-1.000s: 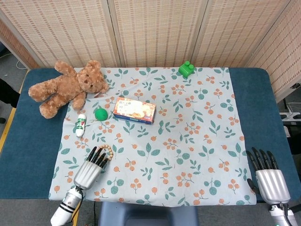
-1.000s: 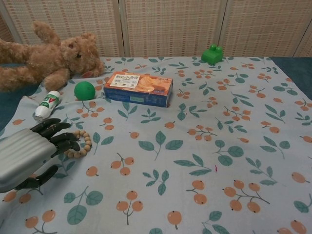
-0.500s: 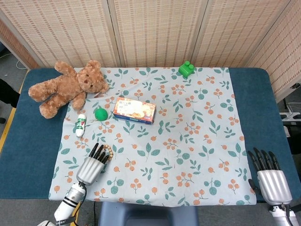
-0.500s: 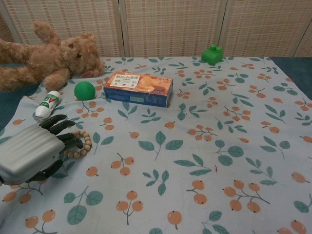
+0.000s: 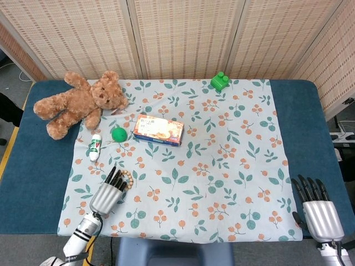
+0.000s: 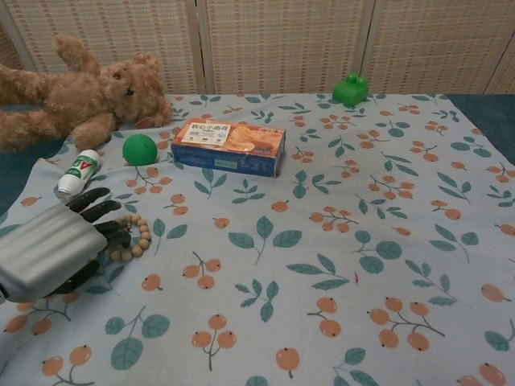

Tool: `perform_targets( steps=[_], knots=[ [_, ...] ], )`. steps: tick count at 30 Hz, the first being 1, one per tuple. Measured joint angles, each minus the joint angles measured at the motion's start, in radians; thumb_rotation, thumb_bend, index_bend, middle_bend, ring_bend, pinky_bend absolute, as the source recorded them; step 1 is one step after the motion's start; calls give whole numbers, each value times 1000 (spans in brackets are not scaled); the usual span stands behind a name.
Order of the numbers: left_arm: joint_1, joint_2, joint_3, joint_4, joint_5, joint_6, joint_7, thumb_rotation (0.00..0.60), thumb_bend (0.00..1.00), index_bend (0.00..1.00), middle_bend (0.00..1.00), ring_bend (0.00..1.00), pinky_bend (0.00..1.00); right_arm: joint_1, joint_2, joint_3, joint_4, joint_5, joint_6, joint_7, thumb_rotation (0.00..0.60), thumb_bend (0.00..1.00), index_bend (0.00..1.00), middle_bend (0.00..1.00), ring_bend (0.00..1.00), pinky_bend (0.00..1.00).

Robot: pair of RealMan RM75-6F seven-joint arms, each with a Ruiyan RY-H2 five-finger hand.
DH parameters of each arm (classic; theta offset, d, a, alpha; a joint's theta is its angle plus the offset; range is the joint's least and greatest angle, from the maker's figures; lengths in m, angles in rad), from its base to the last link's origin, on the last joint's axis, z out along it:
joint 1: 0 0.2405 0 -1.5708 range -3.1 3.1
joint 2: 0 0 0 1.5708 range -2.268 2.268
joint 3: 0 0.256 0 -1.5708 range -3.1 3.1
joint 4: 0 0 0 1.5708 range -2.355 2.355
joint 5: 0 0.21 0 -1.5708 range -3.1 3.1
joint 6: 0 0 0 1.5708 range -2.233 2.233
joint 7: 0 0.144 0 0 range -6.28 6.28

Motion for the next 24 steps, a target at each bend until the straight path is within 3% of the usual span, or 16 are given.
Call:
perform_targets(
  steps=[13,24],
  knots=[
    [-31,102,-22,-200,-114,-91,42,600,491,346,358,140,47,1,-2,-10,-1,-8,-10,-7,600,237,0,0,0,0],
    [-62,125,-23,-249,-157,-107,171,600,493,374,392,153,47,2,3,-17,-4,-14,-14,-3,600,238,0,0,0,0]
  ],
)
